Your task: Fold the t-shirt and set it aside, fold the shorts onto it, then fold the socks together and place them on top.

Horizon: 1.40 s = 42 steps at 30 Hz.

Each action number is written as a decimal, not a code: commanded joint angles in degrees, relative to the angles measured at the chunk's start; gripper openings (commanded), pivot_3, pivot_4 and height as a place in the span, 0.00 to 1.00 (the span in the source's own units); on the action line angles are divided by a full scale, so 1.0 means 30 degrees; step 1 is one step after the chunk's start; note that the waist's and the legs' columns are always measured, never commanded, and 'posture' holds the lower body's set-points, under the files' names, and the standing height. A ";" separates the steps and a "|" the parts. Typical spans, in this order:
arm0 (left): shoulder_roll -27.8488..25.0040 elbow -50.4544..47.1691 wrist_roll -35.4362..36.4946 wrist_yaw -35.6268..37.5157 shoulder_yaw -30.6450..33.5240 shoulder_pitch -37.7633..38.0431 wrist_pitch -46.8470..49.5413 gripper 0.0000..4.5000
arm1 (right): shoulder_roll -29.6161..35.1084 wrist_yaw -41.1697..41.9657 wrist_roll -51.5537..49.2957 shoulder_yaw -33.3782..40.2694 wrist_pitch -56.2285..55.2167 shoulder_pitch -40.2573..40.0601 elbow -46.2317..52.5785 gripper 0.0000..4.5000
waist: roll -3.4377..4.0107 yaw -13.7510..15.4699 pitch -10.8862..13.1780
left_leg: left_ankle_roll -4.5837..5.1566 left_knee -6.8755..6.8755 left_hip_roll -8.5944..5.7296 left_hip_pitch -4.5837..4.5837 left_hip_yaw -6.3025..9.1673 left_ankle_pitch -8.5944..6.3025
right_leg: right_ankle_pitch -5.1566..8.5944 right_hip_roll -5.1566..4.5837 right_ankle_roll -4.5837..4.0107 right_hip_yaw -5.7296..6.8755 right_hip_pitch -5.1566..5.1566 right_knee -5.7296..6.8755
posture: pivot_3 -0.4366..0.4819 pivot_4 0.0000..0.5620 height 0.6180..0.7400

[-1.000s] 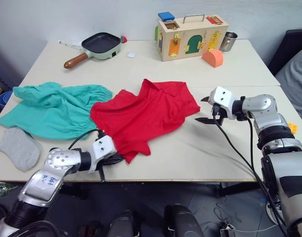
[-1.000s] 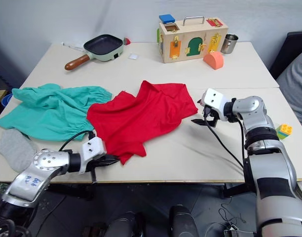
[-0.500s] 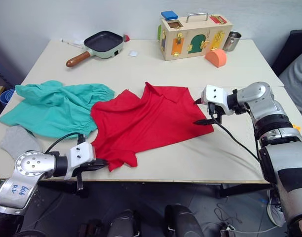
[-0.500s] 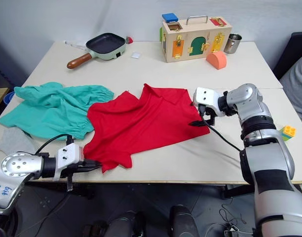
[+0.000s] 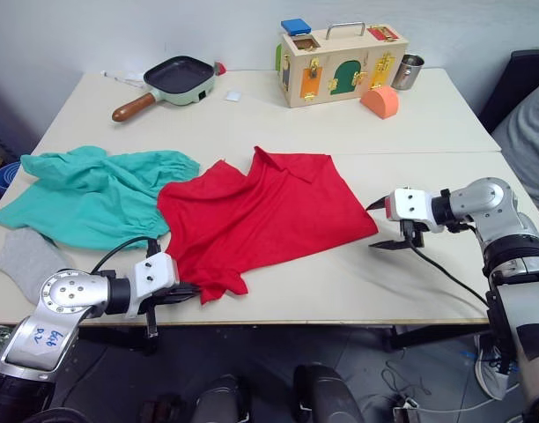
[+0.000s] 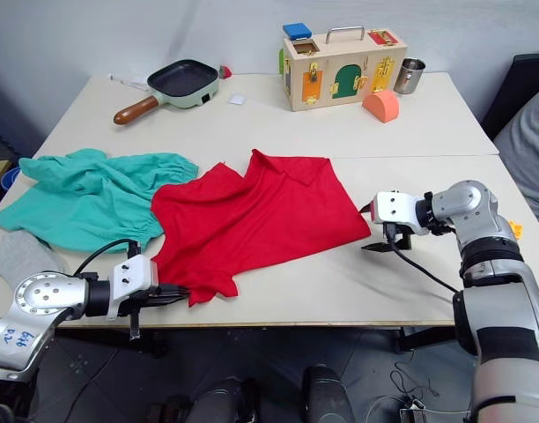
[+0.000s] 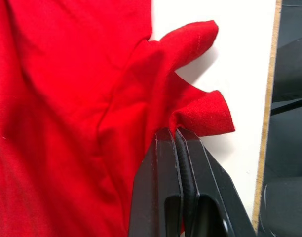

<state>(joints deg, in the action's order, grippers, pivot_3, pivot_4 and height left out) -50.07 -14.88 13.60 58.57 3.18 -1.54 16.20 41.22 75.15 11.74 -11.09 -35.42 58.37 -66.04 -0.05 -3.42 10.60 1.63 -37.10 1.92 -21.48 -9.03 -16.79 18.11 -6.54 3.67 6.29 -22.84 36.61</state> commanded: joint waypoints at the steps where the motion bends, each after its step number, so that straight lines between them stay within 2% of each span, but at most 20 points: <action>1: -0.0262 0.0061 0.0316 0.0253 0.0387 -0.0150 0.0007 0.00 | -0.0142 -0.0694 0.0166 -0.0112 -0.0751 -0.0008 -0.0140 0.73 | 0.0000 0.0035 0.0000 | 0.0000 0.0000 -0.0001 -0.0001 0.0000 0.0000 | 0.0000 0.0000 0.0000 0.0000 0.0000 0.0000 | 0.48 0.27 1.00; 6: -0.0297 -0.0038 0.0662 0.0436 0.0776 -0.0096 0.0260 0.00 | -0.0113 -0.1787 0.0672 -0.0391 -0.1165 0.0012 -0.0227 0.34 | -0.0001 0.0058 0.0000 | 0.0001 0.0000 -0.0001 -0.0002 0.0001 0.0001 | 0.0000 0.0000 0.0000 0.0001 0.0000 0.0000 | 0.48 0.27 1.00; 9: -0.0340 0.0037 0.0820 0.0405 0.1121 -0.0128 0.0297 0.00 | -0.0111 -0.1458 0.0437 -0.0337 -0.1105 -0.0003 -0.0288 0.11 | -0.0001 0.0060 0.0001 | 0.0002 0.0000 -0.0002 -0.0002 0.0002 0.0001 | 0.0000 -0.0001 0.0000 0.0000 0.0000 -0.0001 | 0.48 0.27 1.00; 10: -0.0401 0.0162 0.0790 0.0374 0.1288 -0.0130 0.0143 0.00 | -0.0112 -0.1101 0.0180 -0.0216 -0.1071 0.0018 -0.0241 0.01 | -0.0002 0.0060 0.0002 | 0.0003 0.0000 -0.0002 -0.0002 0.0002 0.0001 | 0.0000 -0.0001 0.0000 -0.0001 0.0000 0.0000 | 0.48 0.27 1.00; 13: -0.0563 0.0171 0.1311 0.0761 0.1894 0.0076 0.0140 0.00 | -0.0069 0.0215 -0.0682 0.0213 -0.0516 0.0091 -0.0029 0.01 | -0.0003 0.0059 0.0002 | 0.0004 -0.0001 -0.0001 -0.0002 0.0003 0.0003 | 0.0000 0.0000 0.0000 0.0001 0.0001 -0.0001 | 0.48 0.27 1.00; 15: -0.0656 -0.0453 0.2837 0.1730 0.3170 0.0685 0.0413 0.00 | 0.0361 0.3709 -0.2464 0.0761 0.0782 -0.0259 0.1132 0.01 | -0.0006 0.0058 0.0005 | 0.0006 0.0000 -0.0001 -0.0002 0.0003 0.0003 | 0.0000 -0.0001 0.0000 0.0001 0.0002 -0.0002 | 0.48 0.27 1.00; 17: -0.1064 -0.0898 0.3789 0.2878 0.4278 0.1681 0.0428 0.00 | 0.1644 0.5577 -0.4686 -0.0061 0.3822 -0.1430 0.3817 0.01 | -0.0001 0.0072 0.0007 | 0.0009 0.0005 0.0006 -0.0007 0.0009 0.0001 | 0.0000 0.0000 0.0000 0.0005 0.0002 -0.0007 | 0.48 0.27 1.00; 20: -0.1752 -0.0995 0.4139 0.4126 0.5062 0.2974 0.0125 0.00 | 0.3725 0.5784 -0.6903 -0.1582 0.7276 -0.3346 0.7754 0.01 | 0.0012 0.0152 0.0016 | 0.0020 0.0001 0.0009 -0.0009 0.0032 -0.0010 | 0.0000 -0.0007 -0.0001 0.0016 0.0008 -0.0021 | 0.48 0.27 1.00; 23: -0.2460 -0.0866 0.4529 0.5488 0.6165 0.4669 0.0185 0.00 | 0.6678 0.5784 -0.9420 -0.2421 1.0329 -0.6357 1.2215 0.01 | 0.0014 0.0249 0.0020 | 0.0015 -0.0008 0.0007 -0.0007 0.0063 -0.0031 | 0.0004 -0.0020 -0.0007 0.0034 0.0027 -0.0051 | 0.48 0.27 1.00; 28: -0.2830 -0.1226 0.5025 0.6428 0.6639 0.6316 0.0721 0.00 | 0.9572 0.5784 -1.2032 -0.1510 1.3743 -1.0660 1.6996 0.01 | 0.0037 0.0324 0.0029 | -0.0103 -0.0004 0.0014 -0.0007 0.0092 -0.0169 | 0.0016 -0.0023 -0.0028 0.0059 0.0023 -0.0068 | 0.48 0.27 1.00; 32: -0.3405 -0.1492 0.5885 0.6792 0.6251 0.5899 0.2318 0.00 | 1.0319 0.5784 -1.3044 -0.0690 1.6041 -1.2060 1.8866 0.01 | 0.0041 0.0366 0.0033 | -0.0101 -0.0006 0.0019 -0.0010 0.0090 -0.0171 | 0.0018 -0.0022 -0.0032 0.0060 0.0016 -0.0063 | 0.48 0.27 1.00; 34: -0.4015 -0.1282 0.6547 0.6957 0.5664 0.4723 0.3614 0.00 | 0.9998 0.5614 -1.3057 -0.0254 1.6611 -1.1826 1.8912 0.01 | 0.0041 0.0437 0.0033 | -0.0100 -0.0005 0.0019 -0.0011 0.0090 -0.0171 | 0.0018 -0.0021 -0.0033 0.0059 0.0012 -0.0064 | 0.48 0.27 1.00; 36: -0.3934 -0.0112 0.6548 0.6469 0.4445 0.1621 0.4052 0.00 | 0.8930 0.4988 -1.2692 0.0195 1.6354 -1.0214 1.7833 0.01 | 0.0050 0.0544 0.0034 | -0.0101 -0.0009 0.0018 -0.0012 0.0090 -0.0170 | 0.0019 -0.0022 -0.0034 0.0060 0.0012 -0.0064 | 0.48 0.27 1.00; 39: -0.2058 0.4307 0.4130 0.3950 0.1871 -0.6414 0.3200 0.00 | 0.6523 0.3272 -1.1376 0.0892 1.4442 -0.5232 1.3928 0.01 | 0.0096 0.0654 0.0086 | -0.0095 -0.0035 0.0008 -0.0034 0.0082 -0.0131 | 0.0011 -0.0022 -0.0022 0.0067 0.0011 -0.0068 | 0.48 0.27 1.00; 41: -0.0479 0.8310 0.1773 0.1719 0.0605 -1.1518 0.1600 0.00 | 0.4692 0.0864 -1.0120 0.1572 1.1969 -0.1463 1.0365 0.01 | 0.0058 0.0642 0.0148 | -0.0083 -0.0068 -0.0024 -0.0069 0.0080 -0.0034 | -0.0022 -0.0015 0.0000 0.0083 0.0013 -0.0065 | 0.48 0.27 1.00; 42: 0.0023 0.9758 0.1083 0.1188 0.0270 -1.3068 0.0972 0.00 | 0.4136 0.0197 -0.9600 0.1746 1.1158 -0.0230 0.9015 0.01 | 0.0044 0.0627 0.0141 | -0.0049 -0.0063 -0.0041 -0.0156 0.0071 0.0047 | -0.0084 -0.0007 0.0046 0.0093 -0.0087 -0.0042 | 0.48 0.27 1.00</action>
<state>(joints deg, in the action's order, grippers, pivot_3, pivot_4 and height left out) -50.56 7.55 21.28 65.85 5.13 -36.95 22.85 53.56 79.76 -19.65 -9.51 3.27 54.14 -32.39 0.08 -1.54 11.03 1.70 -37.30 1.78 -22.29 -8.88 -16.51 17.75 -6.56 3.80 6.56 -23.52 36.66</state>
